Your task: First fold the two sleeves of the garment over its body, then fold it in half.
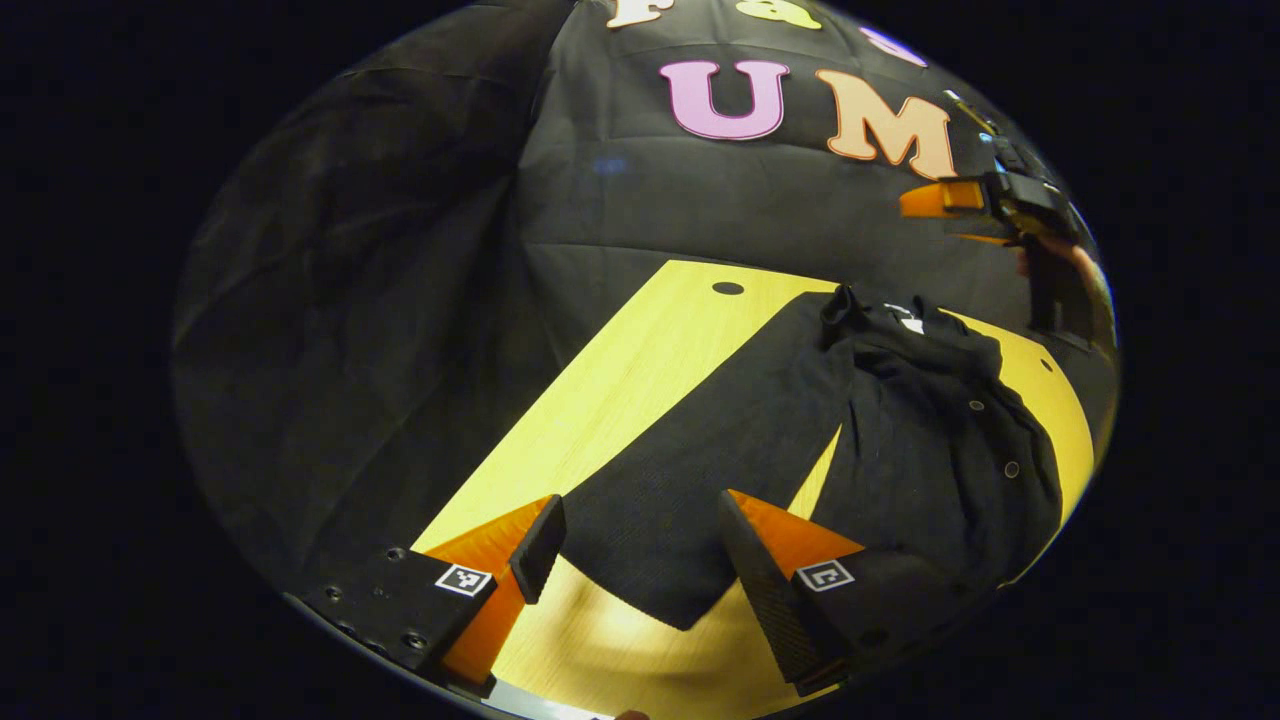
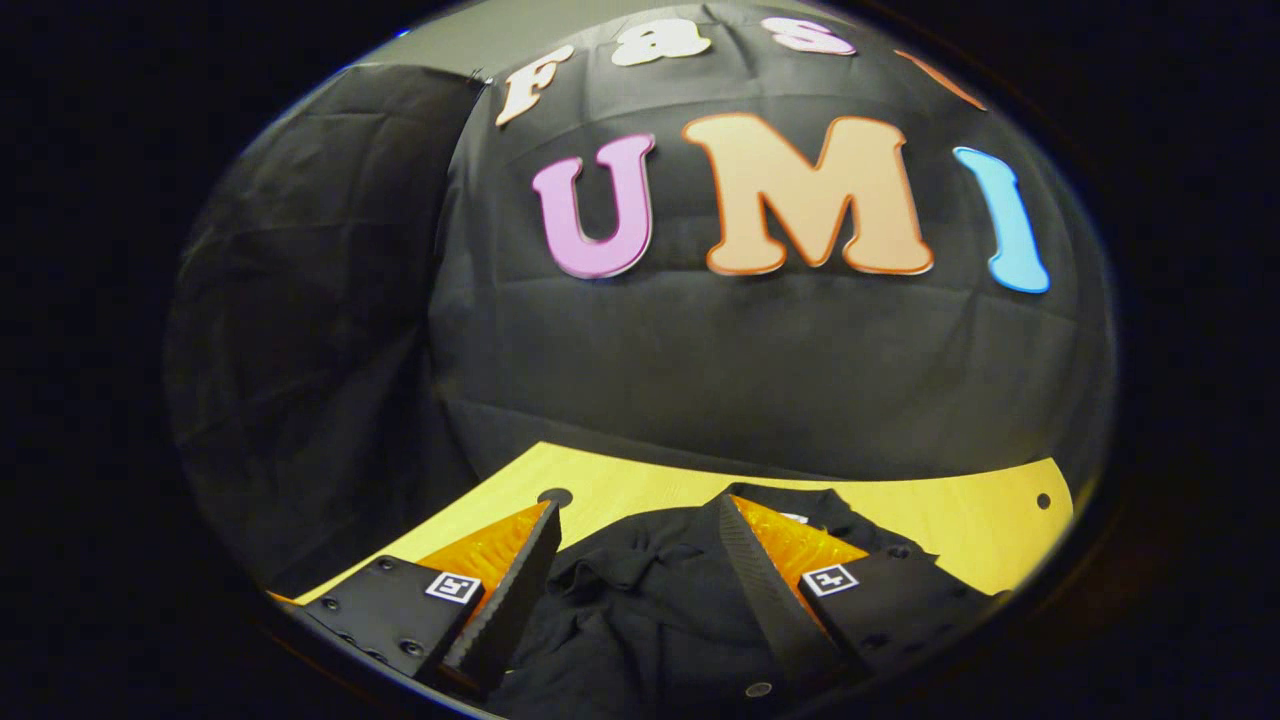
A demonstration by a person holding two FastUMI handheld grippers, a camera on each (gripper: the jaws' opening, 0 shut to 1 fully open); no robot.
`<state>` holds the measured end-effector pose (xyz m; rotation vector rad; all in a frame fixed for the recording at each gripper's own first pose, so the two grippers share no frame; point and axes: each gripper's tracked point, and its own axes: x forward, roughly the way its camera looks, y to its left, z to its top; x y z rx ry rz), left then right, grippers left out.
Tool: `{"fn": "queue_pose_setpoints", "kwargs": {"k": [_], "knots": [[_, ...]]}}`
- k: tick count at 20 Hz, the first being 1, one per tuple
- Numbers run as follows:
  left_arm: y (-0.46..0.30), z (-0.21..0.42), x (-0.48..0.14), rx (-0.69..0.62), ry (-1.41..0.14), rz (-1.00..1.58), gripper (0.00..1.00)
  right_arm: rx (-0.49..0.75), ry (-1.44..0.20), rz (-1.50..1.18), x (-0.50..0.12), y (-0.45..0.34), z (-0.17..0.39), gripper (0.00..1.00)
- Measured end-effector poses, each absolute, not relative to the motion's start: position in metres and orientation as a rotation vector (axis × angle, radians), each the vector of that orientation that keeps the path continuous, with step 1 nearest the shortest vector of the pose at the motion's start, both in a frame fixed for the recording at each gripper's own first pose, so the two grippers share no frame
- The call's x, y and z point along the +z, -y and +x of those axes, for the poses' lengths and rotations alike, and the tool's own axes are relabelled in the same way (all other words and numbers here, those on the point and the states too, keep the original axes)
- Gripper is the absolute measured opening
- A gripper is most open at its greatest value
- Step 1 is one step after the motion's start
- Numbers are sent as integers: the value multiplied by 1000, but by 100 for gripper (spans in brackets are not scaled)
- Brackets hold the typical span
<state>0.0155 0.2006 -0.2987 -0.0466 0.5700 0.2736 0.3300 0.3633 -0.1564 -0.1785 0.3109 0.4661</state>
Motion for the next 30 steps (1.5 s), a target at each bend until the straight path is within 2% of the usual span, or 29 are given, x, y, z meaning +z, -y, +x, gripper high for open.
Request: {"fn": "queue_pose_setpoints", "kwargs": {"k": [5, 7, 13, 17, 25, 26, 29, 30], "knots": [[-197, 23, -311, 255, -592, 15, 95, 345, -236, -114, -130, -283, 280, 100], [-197, 20, -321, 252, -612, 24, 94, 282, -220, -108, -124, -246, 264, 96], [-195, 20, -341, 244, -654, 42, 96, 87, -208, -111, -94, -138, 234, 99], [-194, 18, -345, 248, -665, -2, 96, 8, -183, -109, -77, -95, 211, 99], [-194, 21, -348, 239, -625, -68, 94, -42, -170, -110, -67, -62, 187, 98], [-193, 21, -349, 238, -622, -76, 95, -44, -167, -99, -65, -60, 183, 96], [-188, 22, -348, 206, -620, -67, 87, -41, -175, -76, -69, -55, 174, 96], [-187, 22, -348, 195, -625, -63, 80, -38, -180, -75, -72, -54, 171, 96]]}}
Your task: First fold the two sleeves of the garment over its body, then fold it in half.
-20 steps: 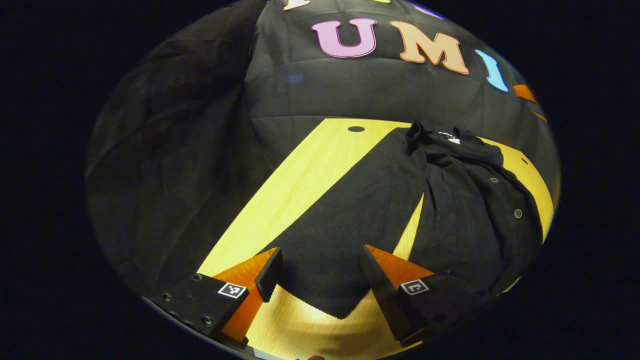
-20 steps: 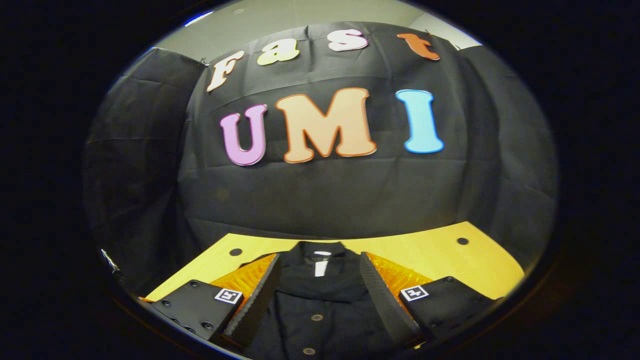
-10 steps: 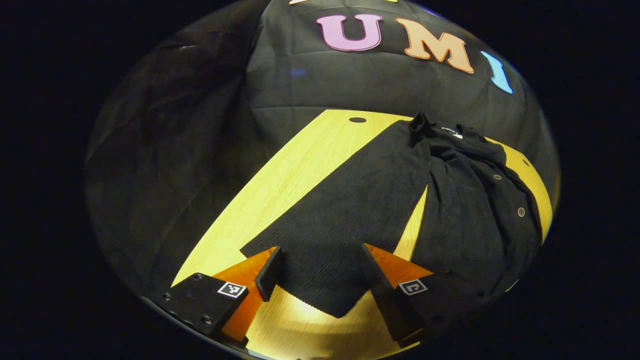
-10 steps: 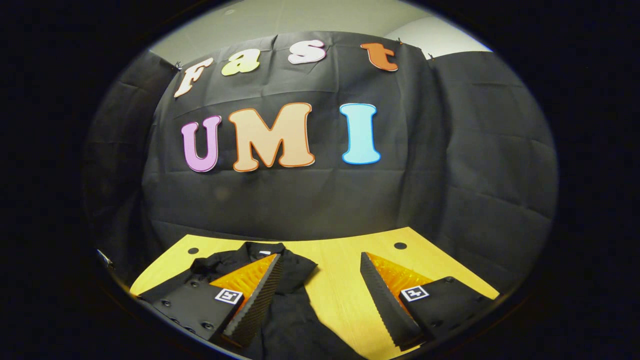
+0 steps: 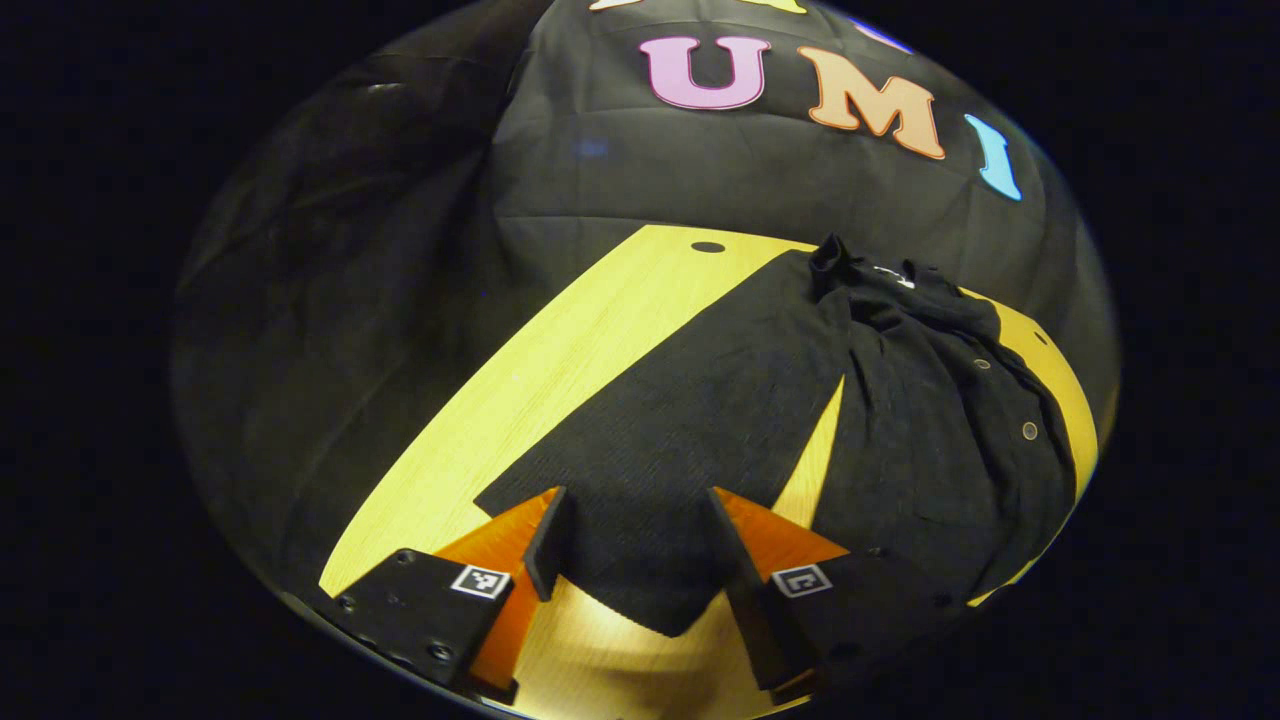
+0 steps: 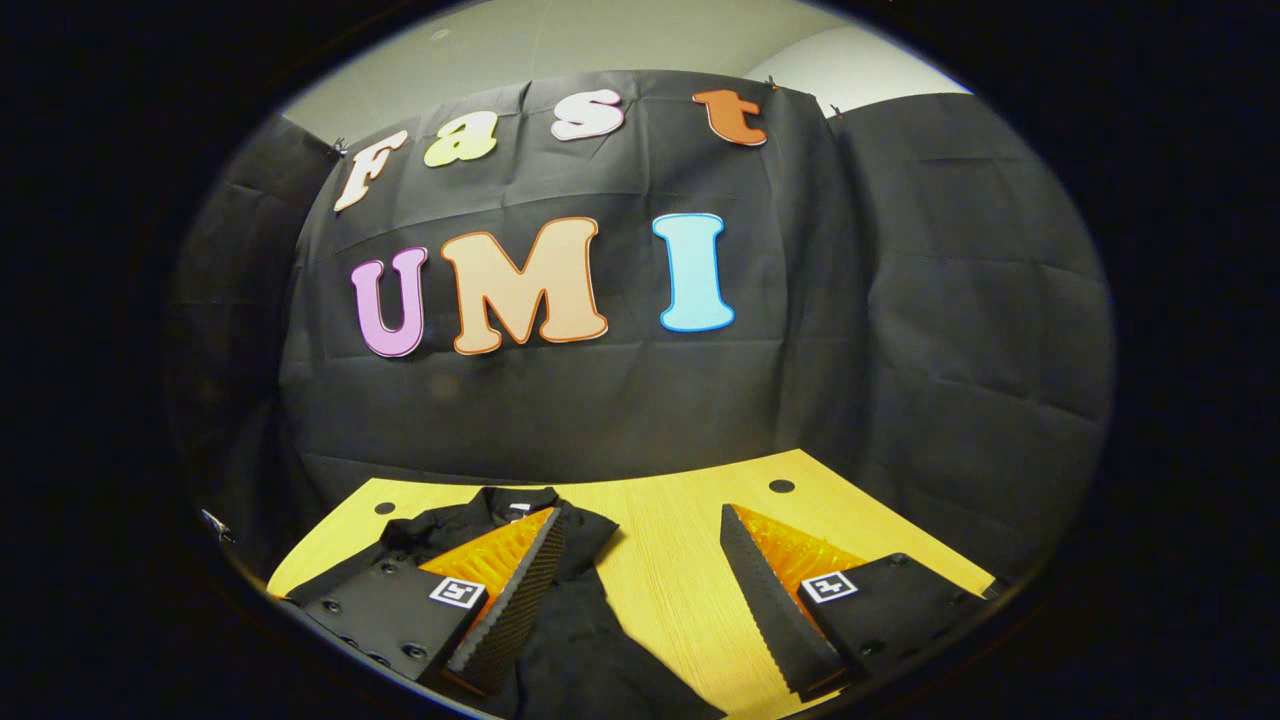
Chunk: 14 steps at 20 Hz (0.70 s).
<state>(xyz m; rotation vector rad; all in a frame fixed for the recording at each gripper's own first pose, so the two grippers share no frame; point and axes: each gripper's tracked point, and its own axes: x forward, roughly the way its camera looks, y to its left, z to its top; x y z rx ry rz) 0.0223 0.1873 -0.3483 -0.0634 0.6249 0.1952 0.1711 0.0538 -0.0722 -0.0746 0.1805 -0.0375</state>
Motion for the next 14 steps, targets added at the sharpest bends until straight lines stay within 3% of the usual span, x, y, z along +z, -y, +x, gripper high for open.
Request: {"fn": "queue_pose_setpoints", "kwargs": {"k": [3, 4, 7, 8, 12, 14], "knots": [[-188, 24, -349, 189, -640, -72, 55, -38, -180, -93, -73, -47, 161, 98], [-188, 24, -348, 195, -642, -79, 41, -41, -178, -101, -72, -45, 159, 98], [-185, 25, -349, 189, -654, -79, 28, -43, -175, -125, -73, -41, 152, 98], [-183, 26, -349, 182, -657, -75, 17, -37, -178, -131, -74, -42, 150, 96], [-178, 25, -350, 154, -704, -42, 1, -20, -187, -153, -83, -45, 146, 98], [-179, 24, -351, 153, -721, -37, 0, -8, -198, -155, -89, -48, 144, 96]]}}
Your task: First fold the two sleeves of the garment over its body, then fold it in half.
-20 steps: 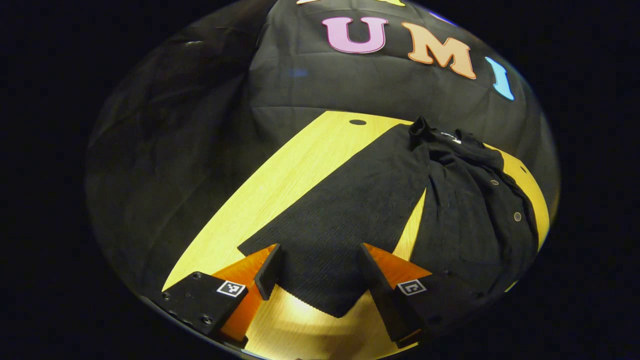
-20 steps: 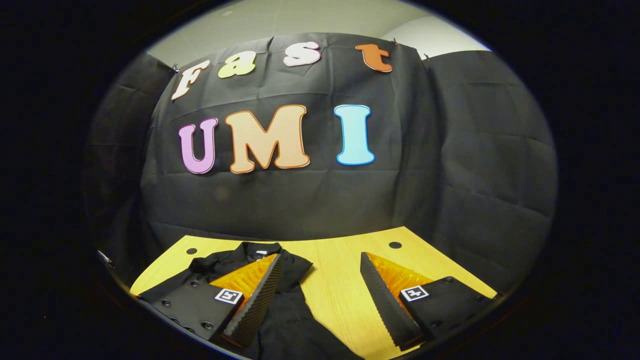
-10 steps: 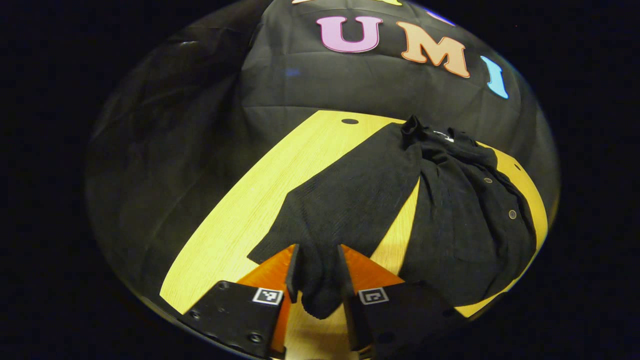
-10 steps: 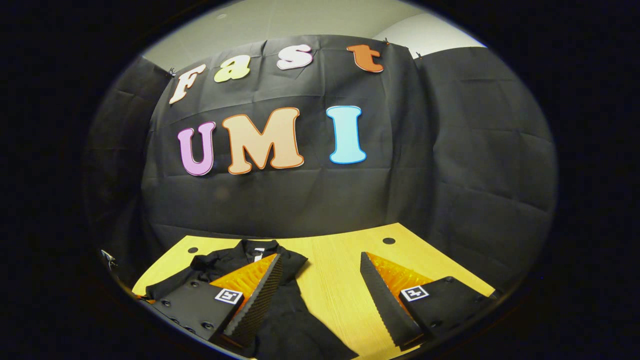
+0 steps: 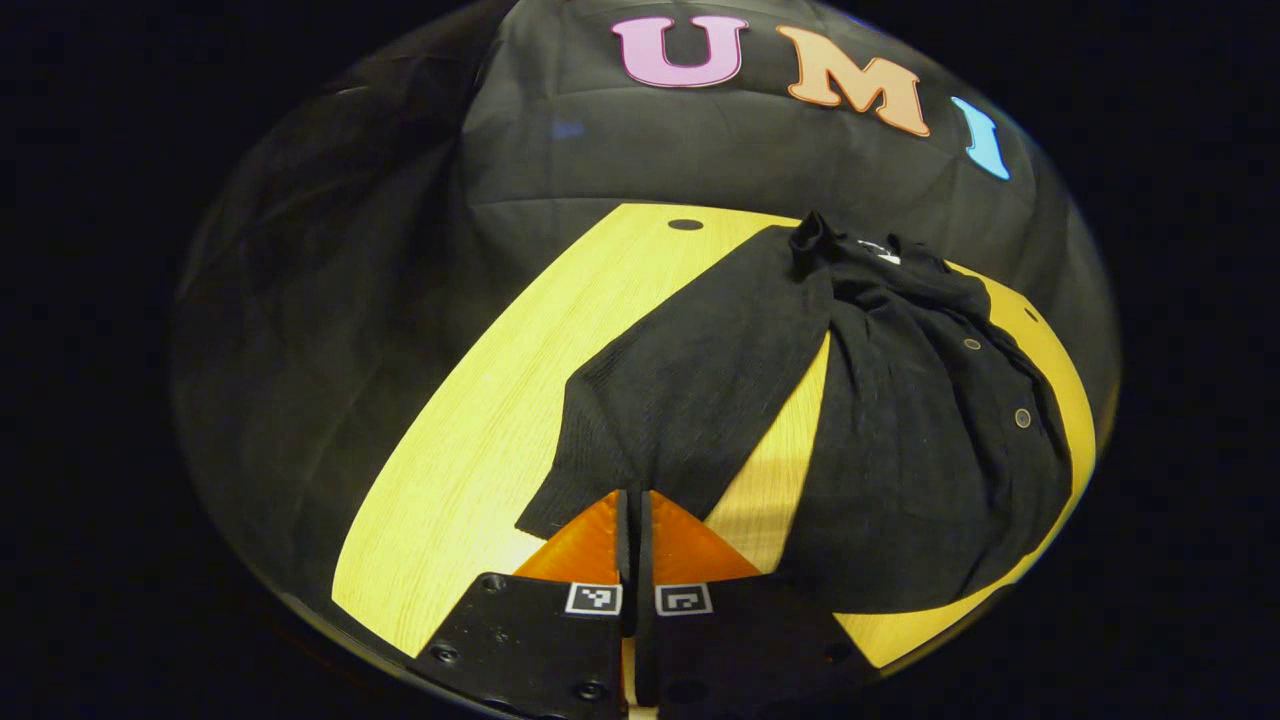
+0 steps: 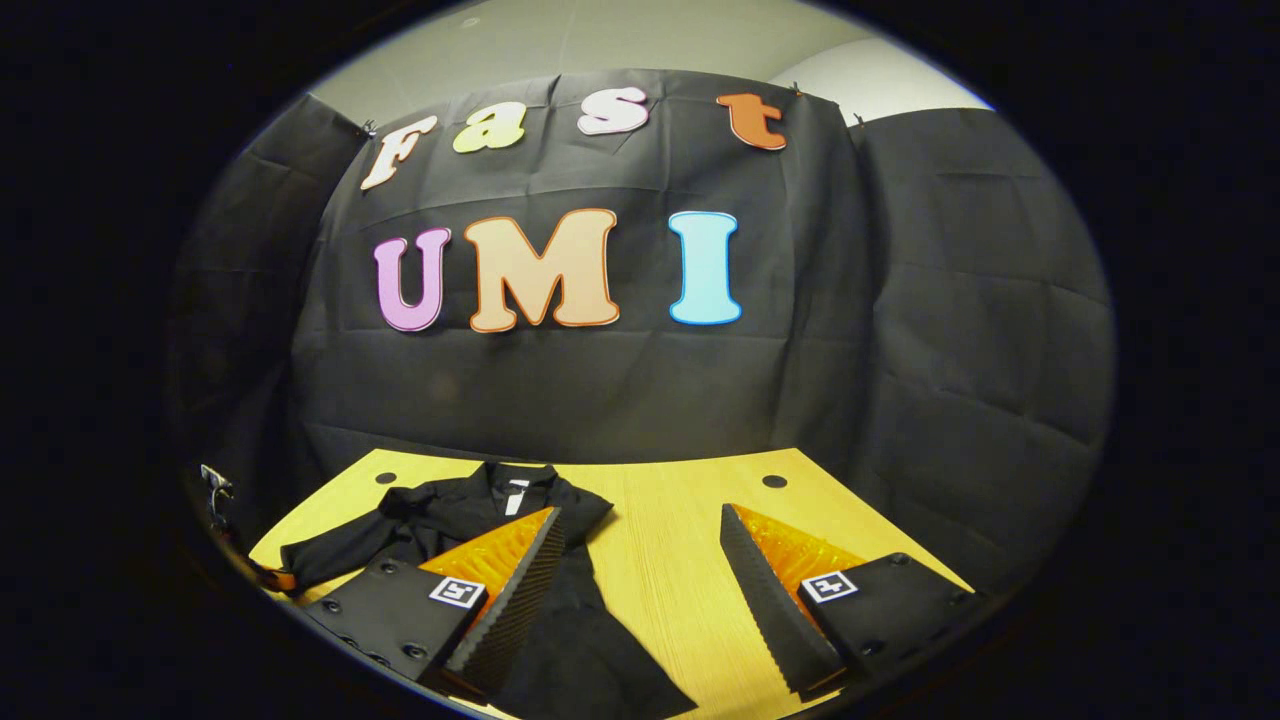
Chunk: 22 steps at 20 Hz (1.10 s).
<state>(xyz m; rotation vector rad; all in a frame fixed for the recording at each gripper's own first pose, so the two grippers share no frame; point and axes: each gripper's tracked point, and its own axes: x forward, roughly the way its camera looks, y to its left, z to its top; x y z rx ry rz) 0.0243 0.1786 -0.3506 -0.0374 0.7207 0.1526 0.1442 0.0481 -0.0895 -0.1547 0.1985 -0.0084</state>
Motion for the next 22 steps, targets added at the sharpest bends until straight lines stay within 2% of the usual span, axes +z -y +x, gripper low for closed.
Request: {"fn": "queue_pose_setpoints", "kwargs": {"k": [3, 6, 8, 11, 15, 22], "knots": [[-179, 17, -349, 128, -721, -30, 0, -1, -206, -164, -95, -51, 142, 100], [-175, 17, -350, 107, -735, -20, 0, 6, -207, -165, -97, -53, 142, 96], [-168, 18, -342, 83, -735, -20, 0, 3, -213, -159, -99, -52, 143, 99], [-159, 27, -322, 63, -703, -39, 0, 1, -222, -146, -104, -50, 142, 98], [-146, 46, -283, 33, -629, -90, 0, -11, -240, -131, -113, -42, 139, 98], [-94, 120, -202, -73, -448, -48, 0, -40, -274, -118, -130, -30, 127, 99]]}}
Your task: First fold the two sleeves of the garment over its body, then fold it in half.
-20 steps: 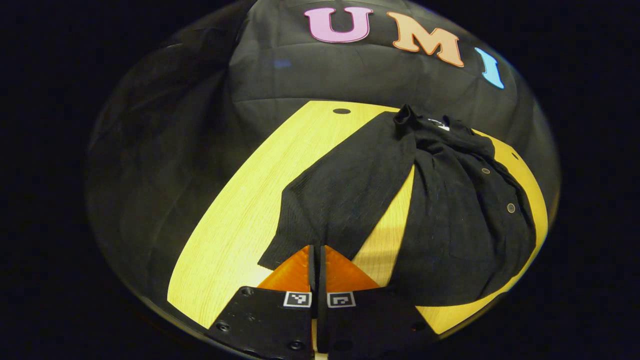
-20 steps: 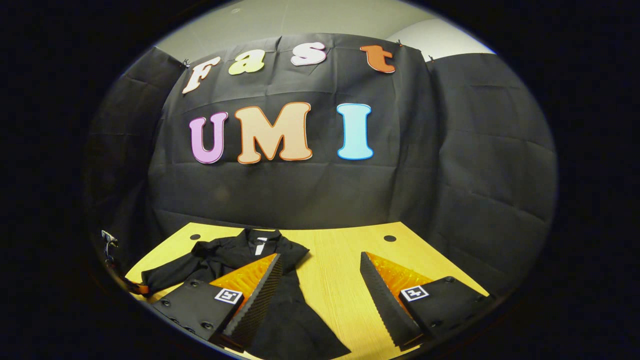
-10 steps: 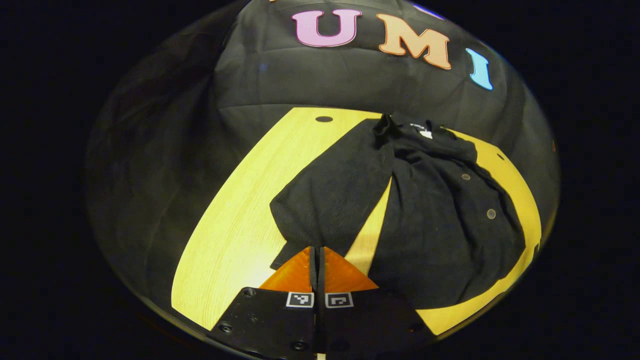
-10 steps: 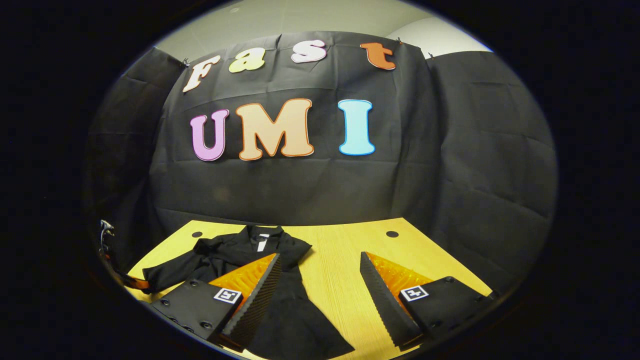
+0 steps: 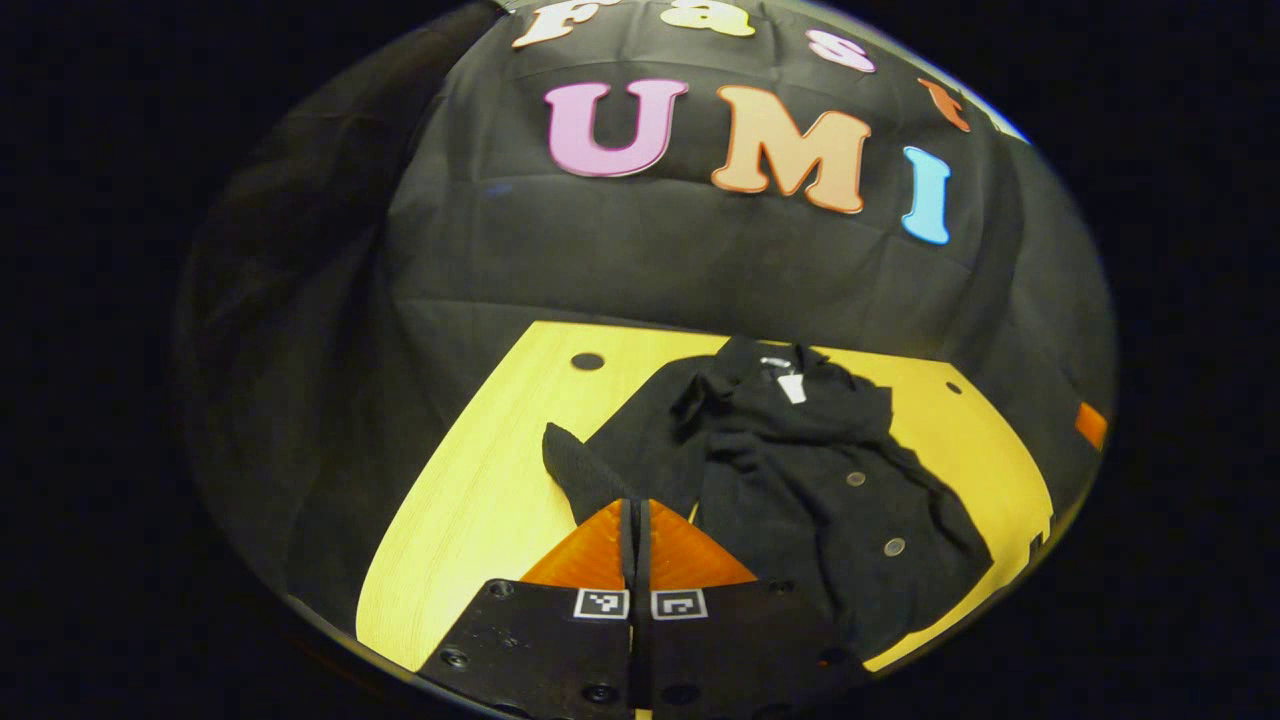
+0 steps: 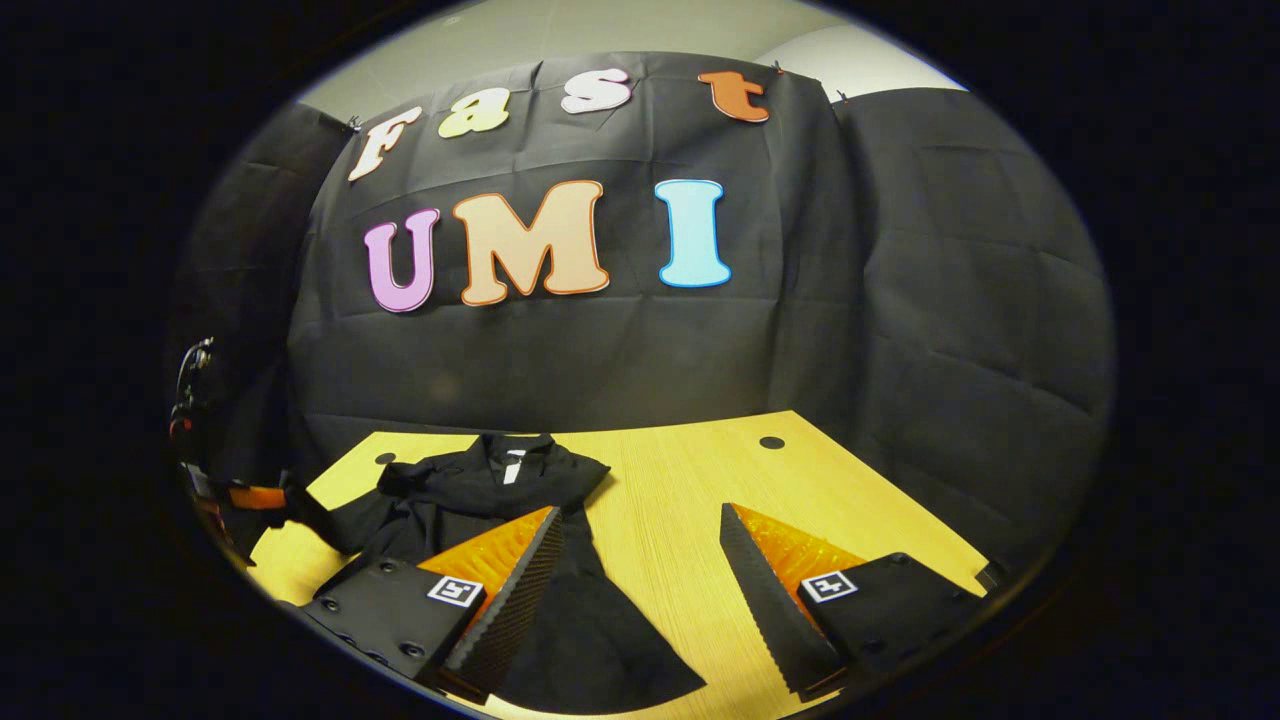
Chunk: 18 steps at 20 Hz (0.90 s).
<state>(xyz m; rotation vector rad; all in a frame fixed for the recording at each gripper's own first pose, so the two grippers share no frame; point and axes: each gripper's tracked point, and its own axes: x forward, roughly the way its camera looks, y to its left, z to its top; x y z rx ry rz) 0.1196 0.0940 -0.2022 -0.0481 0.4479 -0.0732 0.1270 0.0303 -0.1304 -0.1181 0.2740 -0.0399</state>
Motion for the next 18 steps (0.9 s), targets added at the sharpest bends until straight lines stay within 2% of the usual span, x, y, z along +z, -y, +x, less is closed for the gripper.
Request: {"fn": "queue_pose_setpoints", "kwargs": {"k": [9, 18], "knots": [[26, 201, -143, -267, -304, -42, 0, -79, -328, -65, -149, -22, 106, 99], [140, 241, -158, -454, -315, -3, 0, -138, -363, -31, -164, -12, 84, 99]]}}
